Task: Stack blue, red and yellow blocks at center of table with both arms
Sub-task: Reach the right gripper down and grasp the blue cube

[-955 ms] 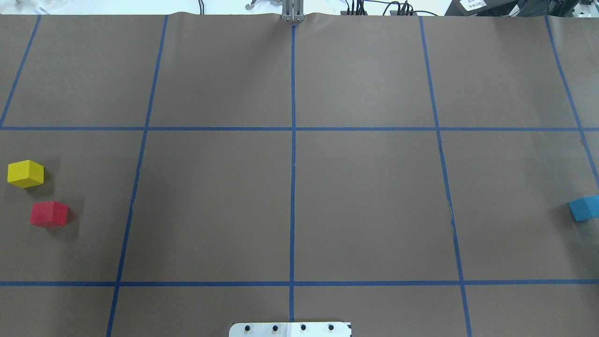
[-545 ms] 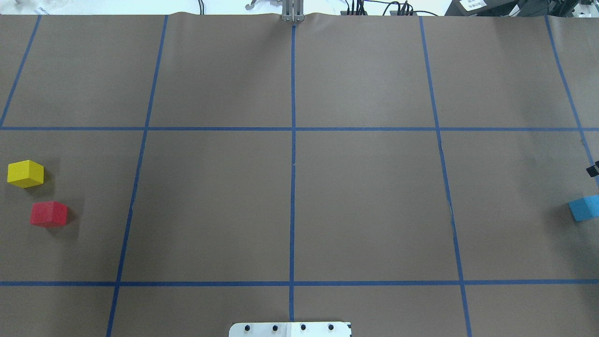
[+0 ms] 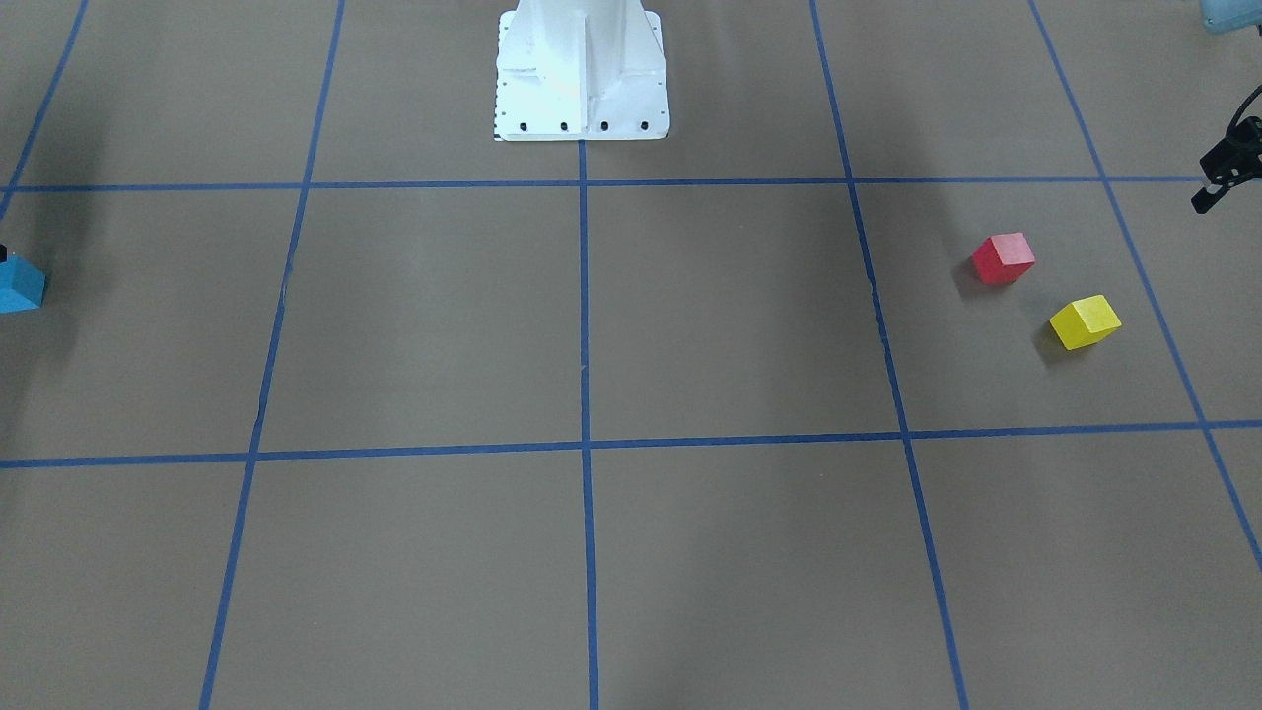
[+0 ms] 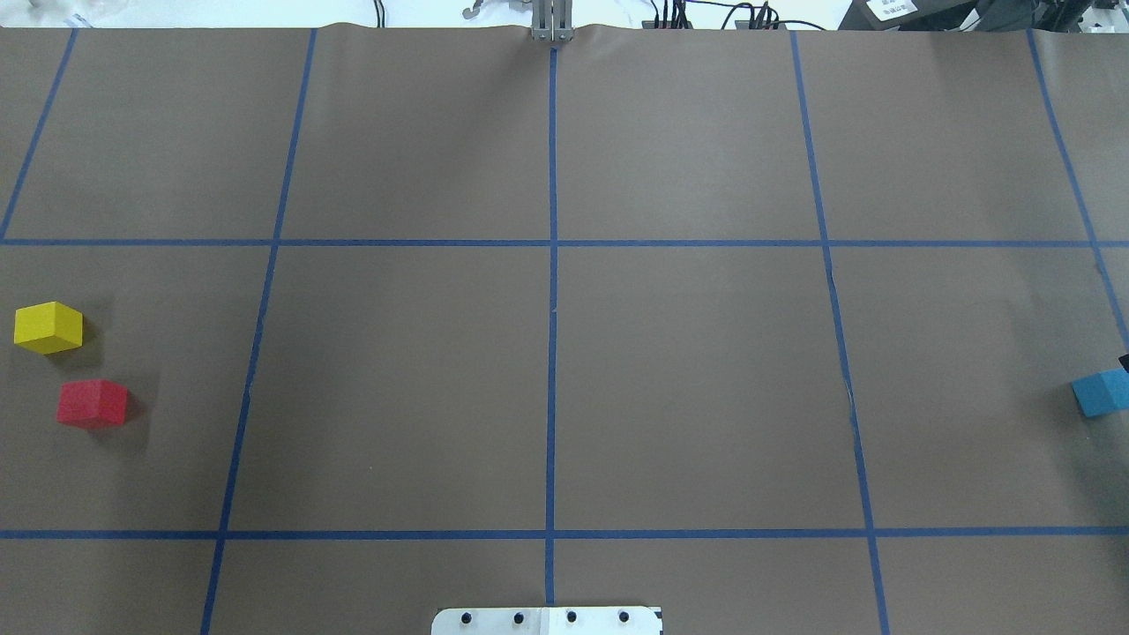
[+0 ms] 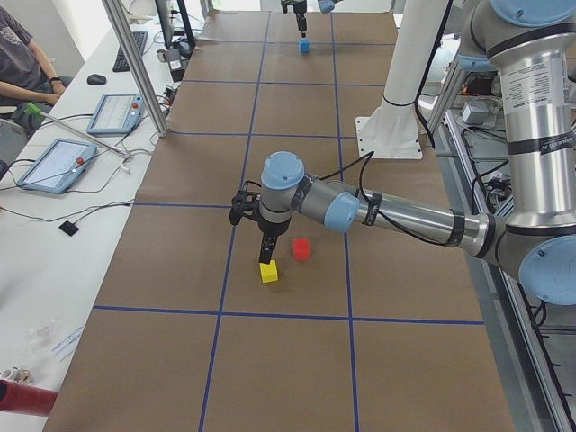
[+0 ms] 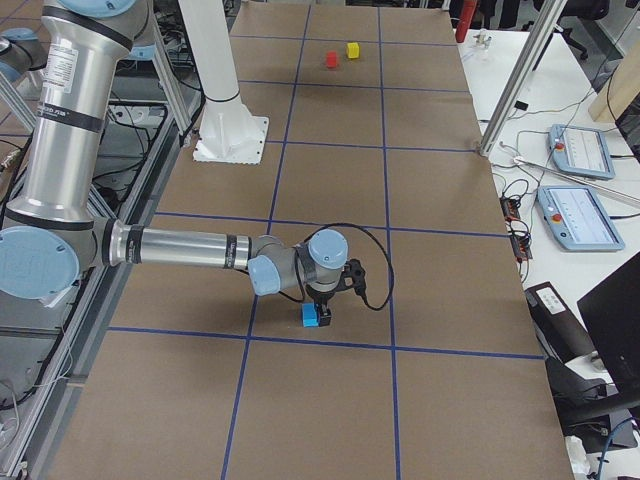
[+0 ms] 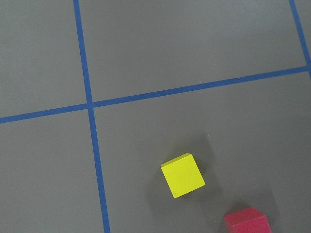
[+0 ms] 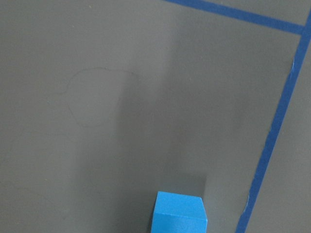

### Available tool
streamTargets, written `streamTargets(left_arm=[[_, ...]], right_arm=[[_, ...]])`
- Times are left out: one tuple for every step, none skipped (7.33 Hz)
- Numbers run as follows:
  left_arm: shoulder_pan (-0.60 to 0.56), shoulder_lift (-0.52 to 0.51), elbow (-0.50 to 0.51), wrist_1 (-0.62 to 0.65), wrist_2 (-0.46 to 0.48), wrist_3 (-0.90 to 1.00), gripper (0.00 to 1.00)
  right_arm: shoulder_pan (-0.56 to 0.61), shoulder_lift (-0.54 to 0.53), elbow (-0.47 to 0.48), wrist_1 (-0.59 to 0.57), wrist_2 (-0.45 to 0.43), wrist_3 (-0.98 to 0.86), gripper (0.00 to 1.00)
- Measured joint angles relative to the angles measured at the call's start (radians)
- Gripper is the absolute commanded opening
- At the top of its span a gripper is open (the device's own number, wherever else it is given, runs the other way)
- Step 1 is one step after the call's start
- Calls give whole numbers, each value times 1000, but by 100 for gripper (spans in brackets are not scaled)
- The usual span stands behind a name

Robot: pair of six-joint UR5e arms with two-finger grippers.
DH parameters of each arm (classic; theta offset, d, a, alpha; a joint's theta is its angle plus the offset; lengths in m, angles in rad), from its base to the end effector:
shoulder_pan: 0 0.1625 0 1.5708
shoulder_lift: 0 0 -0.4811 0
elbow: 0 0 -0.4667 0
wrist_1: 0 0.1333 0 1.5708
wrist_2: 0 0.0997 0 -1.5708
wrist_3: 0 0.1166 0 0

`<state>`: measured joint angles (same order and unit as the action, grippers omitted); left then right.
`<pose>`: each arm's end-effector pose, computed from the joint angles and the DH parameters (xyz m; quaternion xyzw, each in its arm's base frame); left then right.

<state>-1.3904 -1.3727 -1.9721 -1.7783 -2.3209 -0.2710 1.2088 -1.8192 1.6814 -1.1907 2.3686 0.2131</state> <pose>0.0346 -0.4896 0.5784 0.1047 0.3920 0.0334 0.9134 -0.1164 -0.4481 0.7481 -0.0026 -0.4013 -0.1148 0.9087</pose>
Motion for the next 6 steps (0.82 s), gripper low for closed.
streamTargets(left_arm=[[0, 0, 0, 0, 0, -3, 100], [1, 0, 0, 1, 0, -5, 100], [1, 0, 1, 1, 0, -5, 100], [1, 0, 3, 1, 2, -5, 100], [1, 0, 4, 1, 4, -4, 100], [1, 0, 5, 1, 5, -4, 100]], right_arm=[[-21, 1, -18, 20, -2, 36, 100], [-32, 1, -42, 45, -4, 55, 100], [-38, 2, -71, 79, -5, 62, 99], [-43, 2, -93, 104, -6, 65, 99], [-48, 3, -105, 116, -6, 67, 99], [-57, 6, -113, 121, -6, 67, 97]])
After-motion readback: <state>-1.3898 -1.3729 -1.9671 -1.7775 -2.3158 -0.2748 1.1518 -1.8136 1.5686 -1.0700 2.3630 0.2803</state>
